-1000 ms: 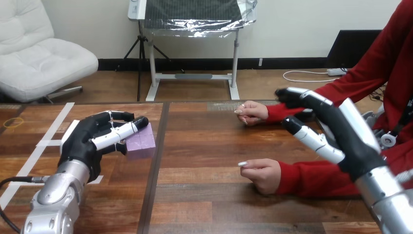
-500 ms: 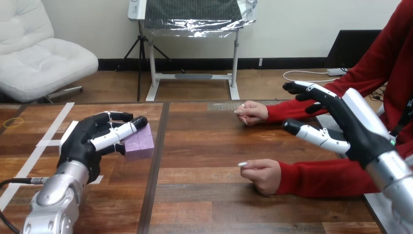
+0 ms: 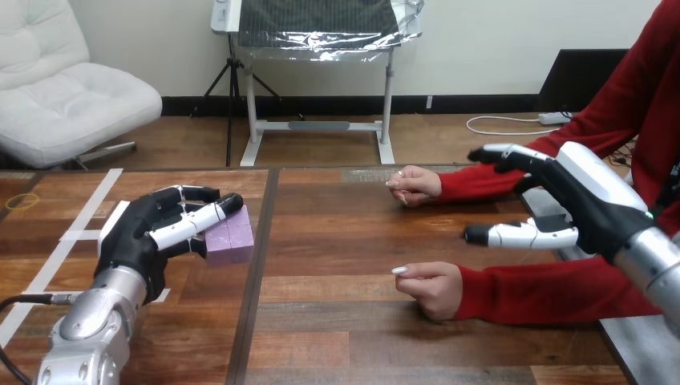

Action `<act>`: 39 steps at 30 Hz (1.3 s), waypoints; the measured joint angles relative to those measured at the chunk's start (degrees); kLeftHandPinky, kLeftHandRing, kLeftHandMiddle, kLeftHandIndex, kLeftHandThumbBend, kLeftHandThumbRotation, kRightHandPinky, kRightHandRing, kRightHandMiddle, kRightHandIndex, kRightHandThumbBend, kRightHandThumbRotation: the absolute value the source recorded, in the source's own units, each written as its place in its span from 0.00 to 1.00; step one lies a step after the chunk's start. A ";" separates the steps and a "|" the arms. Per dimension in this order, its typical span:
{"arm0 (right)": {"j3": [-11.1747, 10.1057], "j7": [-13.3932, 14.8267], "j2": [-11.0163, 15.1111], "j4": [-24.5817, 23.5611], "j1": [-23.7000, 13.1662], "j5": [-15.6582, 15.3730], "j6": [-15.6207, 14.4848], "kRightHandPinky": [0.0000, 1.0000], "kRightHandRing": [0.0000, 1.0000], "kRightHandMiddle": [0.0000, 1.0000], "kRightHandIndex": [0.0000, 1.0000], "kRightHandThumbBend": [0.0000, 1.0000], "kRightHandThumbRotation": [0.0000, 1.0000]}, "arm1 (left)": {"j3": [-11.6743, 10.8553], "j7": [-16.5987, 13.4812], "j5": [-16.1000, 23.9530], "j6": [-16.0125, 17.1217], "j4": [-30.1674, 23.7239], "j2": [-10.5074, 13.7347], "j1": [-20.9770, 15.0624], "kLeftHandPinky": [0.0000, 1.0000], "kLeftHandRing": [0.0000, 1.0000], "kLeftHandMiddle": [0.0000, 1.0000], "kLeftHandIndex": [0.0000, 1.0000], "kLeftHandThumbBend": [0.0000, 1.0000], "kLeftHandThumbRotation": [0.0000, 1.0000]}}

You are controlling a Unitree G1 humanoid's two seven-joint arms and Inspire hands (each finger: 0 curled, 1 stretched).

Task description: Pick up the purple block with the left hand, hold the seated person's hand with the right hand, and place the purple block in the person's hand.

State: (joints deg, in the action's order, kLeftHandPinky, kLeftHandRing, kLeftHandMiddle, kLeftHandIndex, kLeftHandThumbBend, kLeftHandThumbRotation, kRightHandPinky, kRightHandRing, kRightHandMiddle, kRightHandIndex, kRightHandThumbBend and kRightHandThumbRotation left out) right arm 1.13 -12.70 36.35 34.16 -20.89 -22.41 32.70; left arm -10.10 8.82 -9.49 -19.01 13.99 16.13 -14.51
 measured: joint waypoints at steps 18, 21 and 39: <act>4.80 -6.87 2.28 8.08 -6.37 -2.27 -3.48 0.72 0.83 0.85 0.84 1.00 0.38 | 0.00 -0.03 0.01 -0.85 -0.22 -0.04 0.00 0.24 0.31 0.38 0.42 0.48 0.00; 5.56 -7.64 2.32 9.13 -7.16 -2.57 -3.98 0.71 0.82 0.85 0.84 1.00 0.35 | 0.00 -0.06 0.02 -1.02 -0.28 -0.06 0.00 0.24 0.31 0.38 0.42 0.49 0.00; 8.73 -11.84 2.36 15.69 -11.20 -3.76 -7.54 0.67 0.81 0.86 0.85 1.00 0.34 | -0.01 -0.21 -0.03 -2.13 -0.70 -0.34 0.00 0.24 0.31 0.38 0.42 0.46 0.00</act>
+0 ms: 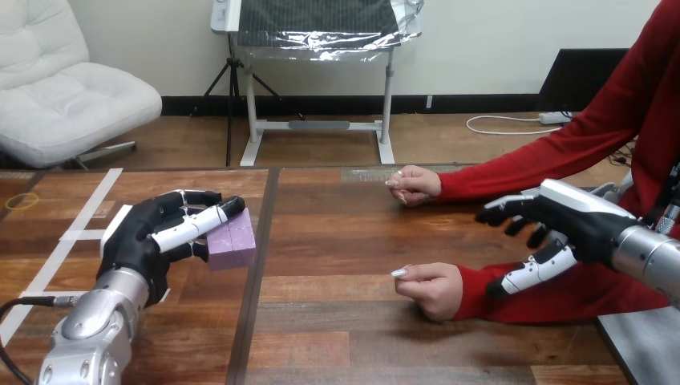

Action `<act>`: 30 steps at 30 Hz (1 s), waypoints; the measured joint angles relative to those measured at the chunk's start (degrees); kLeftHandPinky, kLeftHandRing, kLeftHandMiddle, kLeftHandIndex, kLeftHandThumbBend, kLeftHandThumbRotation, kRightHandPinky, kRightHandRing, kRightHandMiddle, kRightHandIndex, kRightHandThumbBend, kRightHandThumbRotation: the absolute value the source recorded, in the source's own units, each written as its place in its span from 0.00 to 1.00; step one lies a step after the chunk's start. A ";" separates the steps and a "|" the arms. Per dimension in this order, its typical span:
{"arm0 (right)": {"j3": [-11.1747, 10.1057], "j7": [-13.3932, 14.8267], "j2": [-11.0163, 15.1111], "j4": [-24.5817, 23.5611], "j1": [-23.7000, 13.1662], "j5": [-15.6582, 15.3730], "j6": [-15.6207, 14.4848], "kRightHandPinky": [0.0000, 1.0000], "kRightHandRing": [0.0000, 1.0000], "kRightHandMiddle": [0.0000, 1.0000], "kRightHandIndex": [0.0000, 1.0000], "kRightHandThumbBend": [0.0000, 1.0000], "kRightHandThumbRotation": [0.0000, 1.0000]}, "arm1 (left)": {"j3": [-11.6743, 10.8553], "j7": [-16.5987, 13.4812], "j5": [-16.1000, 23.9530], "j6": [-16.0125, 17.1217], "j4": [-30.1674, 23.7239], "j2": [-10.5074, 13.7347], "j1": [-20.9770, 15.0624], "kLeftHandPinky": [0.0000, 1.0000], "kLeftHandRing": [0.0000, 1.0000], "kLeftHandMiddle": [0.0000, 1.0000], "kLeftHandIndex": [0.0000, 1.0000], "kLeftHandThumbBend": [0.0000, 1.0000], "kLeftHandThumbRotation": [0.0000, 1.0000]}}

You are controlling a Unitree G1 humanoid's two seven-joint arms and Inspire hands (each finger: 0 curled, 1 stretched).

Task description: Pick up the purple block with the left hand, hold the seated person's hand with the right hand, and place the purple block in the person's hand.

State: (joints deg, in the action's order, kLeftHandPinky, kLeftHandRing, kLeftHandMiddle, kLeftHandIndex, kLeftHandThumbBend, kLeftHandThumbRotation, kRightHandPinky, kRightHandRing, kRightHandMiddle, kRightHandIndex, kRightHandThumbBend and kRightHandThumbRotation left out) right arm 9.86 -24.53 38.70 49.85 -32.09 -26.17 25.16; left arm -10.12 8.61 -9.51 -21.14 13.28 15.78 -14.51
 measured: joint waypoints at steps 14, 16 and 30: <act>1.57 -3.61 0.09 2.02 -2.27 -0.89 -2.90 0.72 0.85 0.88 0.87 1.00 0.29 | -0.03 -0.12 0.04 -0.17 -0.07 -0.07 0.00 0.24 0.32 0.39 0.43 0.47 0.00; 1.79 -4.05 0.09 2.07 -2.51 -1.06 -3.51 0.73 0.85 0.88 0.86 1.00 0.28 | -0.03 -0.11 0.04 -0.18 -0.07 -0.07 0.00 0.24 0.31 0.39 0.43 0.46 0.00; 3.99 -4.29 0.08 2.16 -3.30 -3.27 -5.31 0.72 0.83 0.86 0.84 1.00 0.20 | -0.05 0.44 0.00 -0.14 -0.07 -0.07 0.00 0.23 0.31 0.38 0.42 0.45 0.00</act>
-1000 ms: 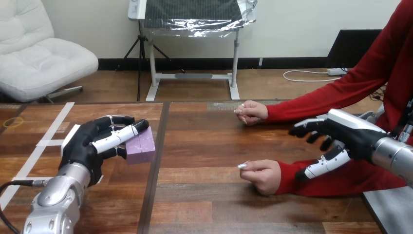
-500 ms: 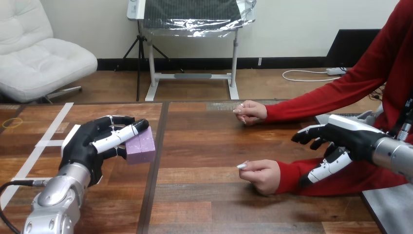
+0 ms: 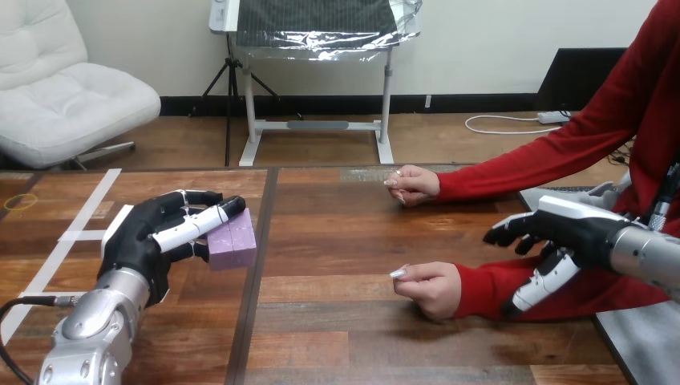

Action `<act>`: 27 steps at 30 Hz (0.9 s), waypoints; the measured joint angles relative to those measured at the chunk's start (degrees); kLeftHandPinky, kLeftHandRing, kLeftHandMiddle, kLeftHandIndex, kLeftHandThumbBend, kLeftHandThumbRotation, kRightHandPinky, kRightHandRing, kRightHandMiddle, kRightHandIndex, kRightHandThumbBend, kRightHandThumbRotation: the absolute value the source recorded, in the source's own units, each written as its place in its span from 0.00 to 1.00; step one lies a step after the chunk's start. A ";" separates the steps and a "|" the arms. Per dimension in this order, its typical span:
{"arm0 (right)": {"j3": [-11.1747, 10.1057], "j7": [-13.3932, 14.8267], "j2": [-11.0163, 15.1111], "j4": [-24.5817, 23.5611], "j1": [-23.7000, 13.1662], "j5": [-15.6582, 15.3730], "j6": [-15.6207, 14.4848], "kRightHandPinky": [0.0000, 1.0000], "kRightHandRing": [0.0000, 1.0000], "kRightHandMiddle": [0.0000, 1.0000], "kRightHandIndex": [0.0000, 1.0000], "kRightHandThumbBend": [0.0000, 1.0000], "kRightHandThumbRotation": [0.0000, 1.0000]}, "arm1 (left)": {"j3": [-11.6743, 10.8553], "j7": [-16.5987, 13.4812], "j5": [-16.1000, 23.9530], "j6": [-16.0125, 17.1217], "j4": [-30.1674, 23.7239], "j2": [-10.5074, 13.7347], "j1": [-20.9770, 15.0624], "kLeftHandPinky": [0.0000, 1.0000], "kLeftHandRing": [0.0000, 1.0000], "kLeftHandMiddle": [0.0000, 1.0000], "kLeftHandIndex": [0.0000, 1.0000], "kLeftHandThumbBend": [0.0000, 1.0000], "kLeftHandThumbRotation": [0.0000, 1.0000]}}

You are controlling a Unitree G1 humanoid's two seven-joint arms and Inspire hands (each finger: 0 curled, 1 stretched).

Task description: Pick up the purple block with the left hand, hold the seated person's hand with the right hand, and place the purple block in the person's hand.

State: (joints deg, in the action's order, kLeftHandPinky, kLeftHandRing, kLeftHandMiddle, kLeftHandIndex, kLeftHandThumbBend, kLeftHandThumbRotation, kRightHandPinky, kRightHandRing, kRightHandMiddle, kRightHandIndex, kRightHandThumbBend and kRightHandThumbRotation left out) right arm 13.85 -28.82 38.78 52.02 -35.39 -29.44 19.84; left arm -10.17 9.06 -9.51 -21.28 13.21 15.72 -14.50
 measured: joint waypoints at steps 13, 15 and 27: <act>2.72 5.41 -0.02 0.32 0.00 -3.75 1.56 0.70 0.79 0.80 0.79 1.00 0.22 | -0.08 0.07 -0.03 0.00 0.00 -0.03 0.00 0.23 0.31 0.38 0.42 0.46 0.00; 3.37 6.95 -0.02 0.43 0.00 -4.77 2.14 0.70 0.79 0.79 0.79 1.00 0.22 | -0.09 0.07 -0.05 -0.01 0.00 -0.03 0.00 0.23 0.30 0.38 0.42 0.46 0.00; 6.70 15.52 -0.20 1.66 0.00 -9.36 5.41 0.67 0.76 0.76 0.76 1.00 0.21 | -0.34 0.03 -1.16 -0.01 0.00 -0.26 0.00 0.23 0.30 0.38 0.42 0.44 0.00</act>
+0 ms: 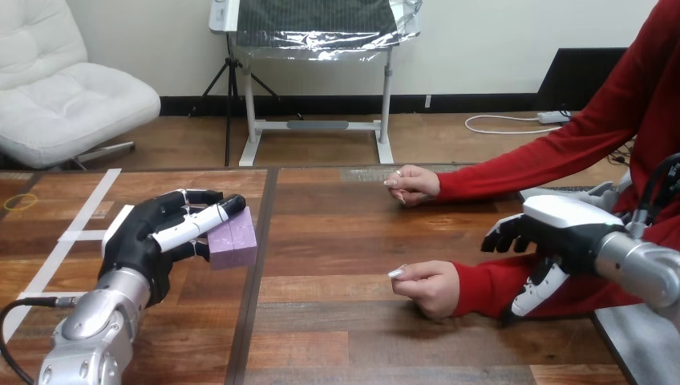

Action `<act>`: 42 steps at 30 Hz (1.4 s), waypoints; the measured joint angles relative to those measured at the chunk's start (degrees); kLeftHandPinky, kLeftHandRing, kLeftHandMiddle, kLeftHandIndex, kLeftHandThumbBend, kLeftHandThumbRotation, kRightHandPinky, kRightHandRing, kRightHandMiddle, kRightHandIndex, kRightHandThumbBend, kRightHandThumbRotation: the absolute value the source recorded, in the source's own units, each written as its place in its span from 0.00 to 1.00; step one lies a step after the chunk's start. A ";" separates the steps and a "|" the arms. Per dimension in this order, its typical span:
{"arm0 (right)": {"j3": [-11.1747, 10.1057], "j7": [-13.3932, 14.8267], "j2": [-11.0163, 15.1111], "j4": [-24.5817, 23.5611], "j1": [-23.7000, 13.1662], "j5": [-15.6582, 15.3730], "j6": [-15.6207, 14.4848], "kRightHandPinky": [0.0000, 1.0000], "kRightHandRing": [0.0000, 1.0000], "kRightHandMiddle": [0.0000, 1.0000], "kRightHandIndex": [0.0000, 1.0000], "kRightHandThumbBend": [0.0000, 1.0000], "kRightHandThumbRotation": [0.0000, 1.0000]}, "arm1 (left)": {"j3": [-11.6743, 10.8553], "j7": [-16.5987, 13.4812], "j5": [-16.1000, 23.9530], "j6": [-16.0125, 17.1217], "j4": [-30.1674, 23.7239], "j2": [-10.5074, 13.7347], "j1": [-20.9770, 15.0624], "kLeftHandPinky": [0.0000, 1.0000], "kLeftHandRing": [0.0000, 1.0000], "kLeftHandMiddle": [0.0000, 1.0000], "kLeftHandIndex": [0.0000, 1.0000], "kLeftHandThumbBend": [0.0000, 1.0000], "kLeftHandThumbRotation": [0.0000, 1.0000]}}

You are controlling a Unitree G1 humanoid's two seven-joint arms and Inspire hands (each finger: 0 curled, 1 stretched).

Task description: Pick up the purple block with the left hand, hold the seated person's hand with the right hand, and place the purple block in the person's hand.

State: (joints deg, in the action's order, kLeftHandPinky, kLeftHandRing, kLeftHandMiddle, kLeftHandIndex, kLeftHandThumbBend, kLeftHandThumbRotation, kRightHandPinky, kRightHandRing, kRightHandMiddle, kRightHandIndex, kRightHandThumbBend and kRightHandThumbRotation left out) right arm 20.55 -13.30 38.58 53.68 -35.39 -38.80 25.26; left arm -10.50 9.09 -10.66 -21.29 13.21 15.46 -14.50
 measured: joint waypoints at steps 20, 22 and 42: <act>4.02 8.60 -2.10 4.51 -0.86 -3.40 1.28 0.58 0.68 0.71 0.69 1.00 0.18 | -0.05 -0.54 -0.20 -0.01 0.00 -0.01 0.01 0.23 0.30 0.37 0.42 0.45 0.00; 4.33 9.07 -2.32 4.67 -1.17 -3.90 1.29 0.58 0.67 0.70 0.68 1.00 0.17 | -0.05 -0.54 -0.27 -0.01 0.00 -0.04 0.01 0.23 0.29 0.37 0.42 0.44 0.00; 6.54 11.16 -3.48 6.70 -2.80 -4.54 2.02 0.52 0.62 0.65 0.61 0.93 0.16 | -0.07 -0.18 -0.39 0.02 0.00 -0.11 0.02 0.23 0.30 0.38 0.42 0.45 0.00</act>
State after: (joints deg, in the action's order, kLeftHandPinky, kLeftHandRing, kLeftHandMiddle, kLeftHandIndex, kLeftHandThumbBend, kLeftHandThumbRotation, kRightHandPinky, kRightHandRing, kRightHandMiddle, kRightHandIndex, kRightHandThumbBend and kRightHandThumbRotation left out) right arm 27.09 -2.15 35.10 60.38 -38.19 -43.34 27.28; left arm -10.57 8.90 -11.06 -21.27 13.21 15.35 -14.48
